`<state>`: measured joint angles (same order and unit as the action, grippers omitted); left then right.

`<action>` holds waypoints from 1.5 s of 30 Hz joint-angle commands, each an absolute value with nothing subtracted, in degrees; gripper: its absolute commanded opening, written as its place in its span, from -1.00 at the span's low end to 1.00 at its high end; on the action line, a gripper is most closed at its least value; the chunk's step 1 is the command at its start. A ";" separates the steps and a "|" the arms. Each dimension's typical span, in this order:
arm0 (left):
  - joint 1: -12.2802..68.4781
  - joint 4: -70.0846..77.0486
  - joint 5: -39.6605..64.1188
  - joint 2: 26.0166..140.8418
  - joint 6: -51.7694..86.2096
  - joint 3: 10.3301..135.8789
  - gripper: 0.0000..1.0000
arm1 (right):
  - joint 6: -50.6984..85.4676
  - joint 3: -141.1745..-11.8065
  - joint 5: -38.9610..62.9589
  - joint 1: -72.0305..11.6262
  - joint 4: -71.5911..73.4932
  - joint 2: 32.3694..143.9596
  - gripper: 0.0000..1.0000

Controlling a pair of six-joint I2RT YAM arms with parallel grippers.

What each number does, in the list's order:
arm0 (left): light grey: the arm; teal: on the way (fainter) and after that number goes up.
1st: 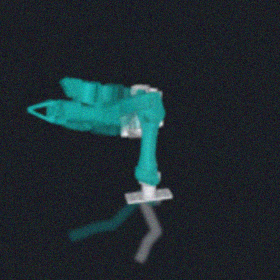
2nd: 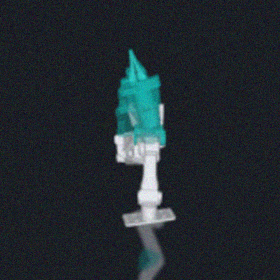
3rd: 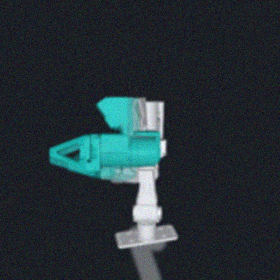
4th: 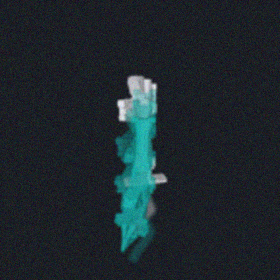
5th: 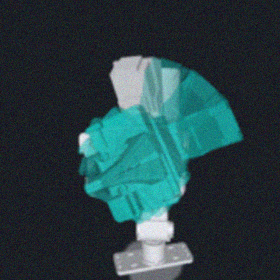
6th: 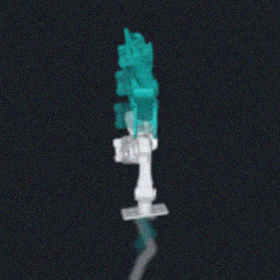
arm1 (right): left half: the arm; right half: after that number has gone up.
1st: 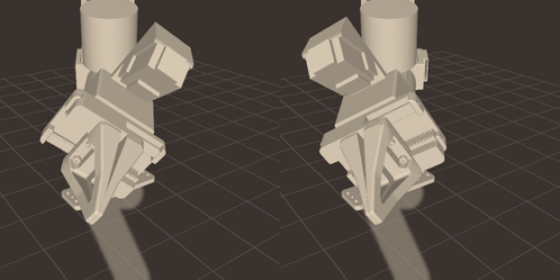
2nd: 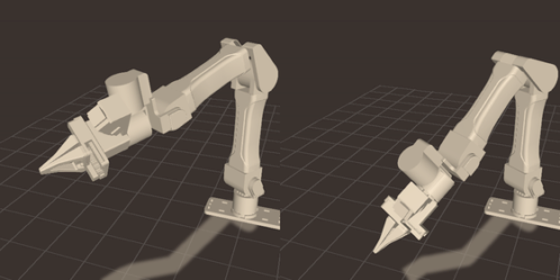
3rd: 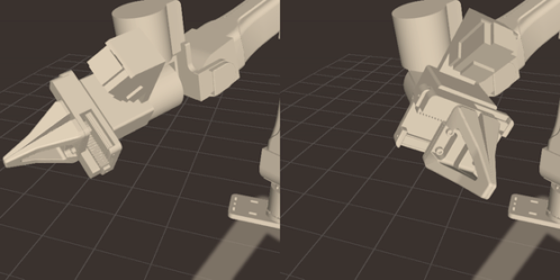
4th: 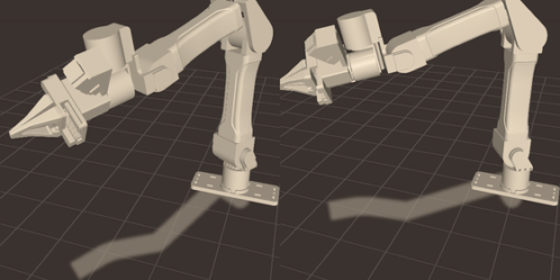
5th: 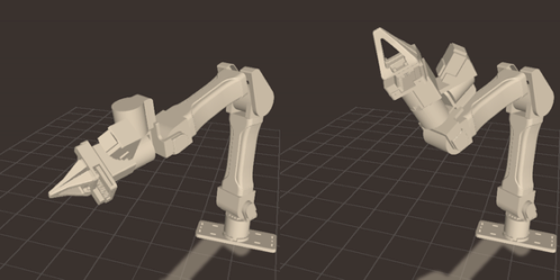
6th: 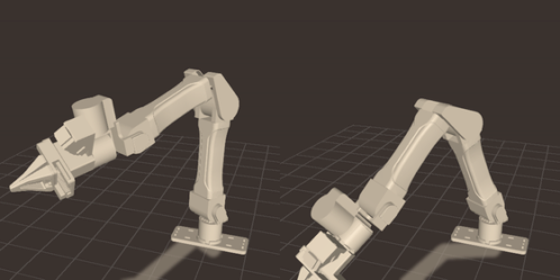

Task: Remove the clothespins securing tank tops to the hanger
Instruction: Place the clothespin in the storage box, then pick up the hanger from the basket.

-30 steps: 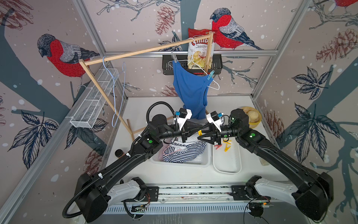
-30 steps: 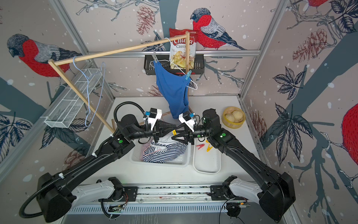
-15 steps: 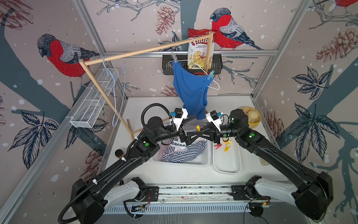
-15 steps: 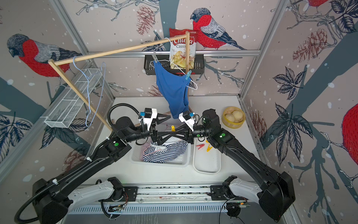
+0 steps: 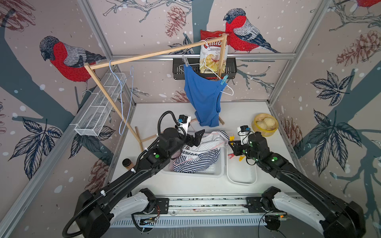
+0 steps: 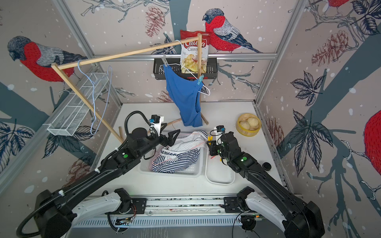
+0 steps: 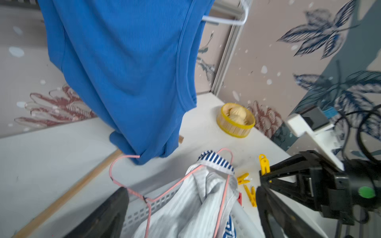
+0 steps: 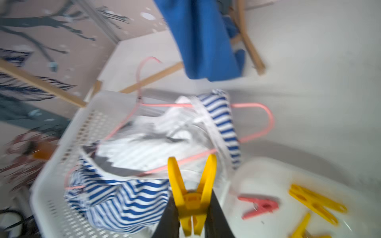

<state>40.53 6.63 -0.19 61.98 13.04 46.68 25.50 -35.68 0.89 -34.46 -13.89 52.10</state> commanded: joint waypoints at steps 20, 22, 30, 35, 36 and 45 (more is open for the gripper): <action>34.10 -12.09 2.07 81.62 16.63 56.17 0.63 | 34.15 -22.88 2.47 -24.64 -4.98 60.37 -0.83; 34.10 -12.69 3.12 83.03 16.30 56.51 0.55 | 33.80 -22.51 2.98 -24.03 -4.15 61.09 -0.81; 35.32 -18.35 0.53 89.03 13.13 61.29 0.14 | 32.96 -21.63 4.89 -23.07 -1.90 63.60 -0.71; 36.65 -19.12 -0.46 91.46 11.79 62.53 -0.05 | 32.70 -21.51 5.18 -22.95 -0.80 64.94 -0.47; 37.17 -19.32 -1.57 91.65 11.44 62.78 -0.08 | 32.70 -21.45 5.27 -22.94 -0.73 65.08 -0.40; 40.06 -21.37 -11.15 92.14 7.75 63.95 -0.76 | 32.88 -21.37 5.28 -22.94 -0.35 62.92 0.20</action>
